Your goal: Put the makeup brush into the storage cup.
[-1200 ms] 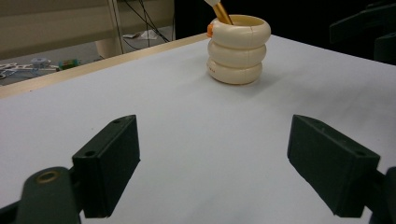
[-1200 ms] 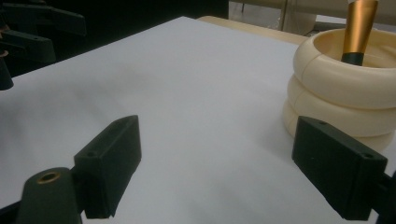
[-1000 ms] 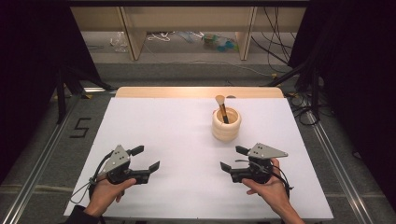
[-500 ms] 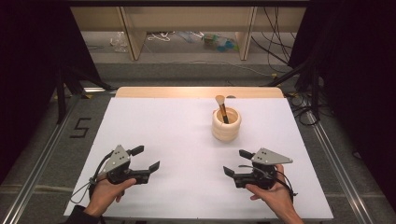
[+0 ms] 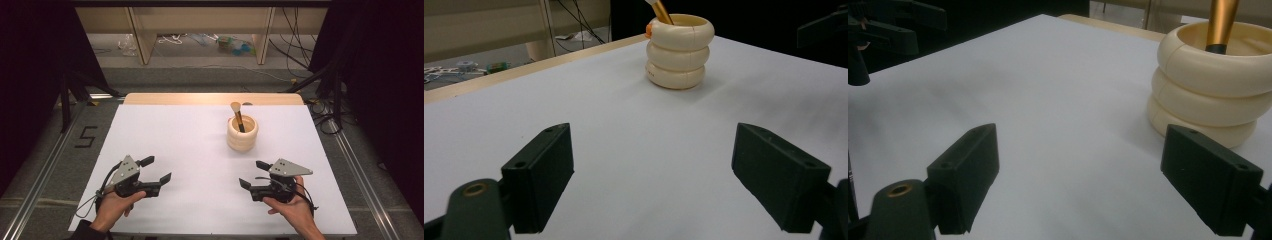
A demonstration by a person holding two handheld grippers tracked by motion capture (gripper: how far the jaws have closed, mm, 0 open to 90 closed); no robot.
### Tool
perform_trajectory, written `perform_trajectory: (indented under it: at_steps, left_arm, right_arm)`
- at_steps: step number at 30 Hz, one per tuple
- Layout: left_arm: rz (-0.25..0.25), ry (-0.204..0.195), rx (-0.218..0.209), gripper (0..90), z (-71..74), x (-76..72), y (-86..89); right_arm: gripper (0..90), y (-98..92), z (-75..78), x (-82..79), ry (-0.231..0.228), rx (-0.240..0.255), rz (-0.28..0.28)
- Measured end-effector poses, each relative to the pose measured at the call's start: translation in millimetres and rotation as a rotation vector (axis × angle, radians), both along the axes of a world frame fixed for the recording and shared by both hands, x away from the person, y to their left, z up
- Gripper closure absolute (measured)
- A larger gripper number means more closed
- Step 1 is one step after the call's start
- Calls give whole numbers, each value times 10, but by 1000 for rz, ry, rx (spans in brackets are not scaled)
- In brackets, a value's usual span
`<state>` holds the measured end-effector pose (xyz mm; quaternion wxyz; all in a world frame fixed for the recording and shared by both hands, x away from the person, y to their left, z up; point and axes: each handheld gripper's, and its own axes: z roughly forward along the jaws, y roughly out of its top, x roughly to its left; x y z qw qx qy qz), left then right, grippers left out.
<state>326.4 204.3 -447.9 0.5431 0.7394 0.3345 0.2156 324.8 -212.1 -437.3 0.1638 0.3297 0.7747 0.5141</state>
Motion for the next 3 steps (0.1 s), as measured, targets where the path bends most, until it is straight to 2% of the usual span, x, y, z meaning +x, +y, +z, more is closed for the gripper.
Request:
perform_trajectory:
  at_steps: [3]
  left_arm:
    - [0, 0, 0, 169, 1, 0, 0]
  right_arm:
    - [166, 1, 0, -1, -3, 5, -5]
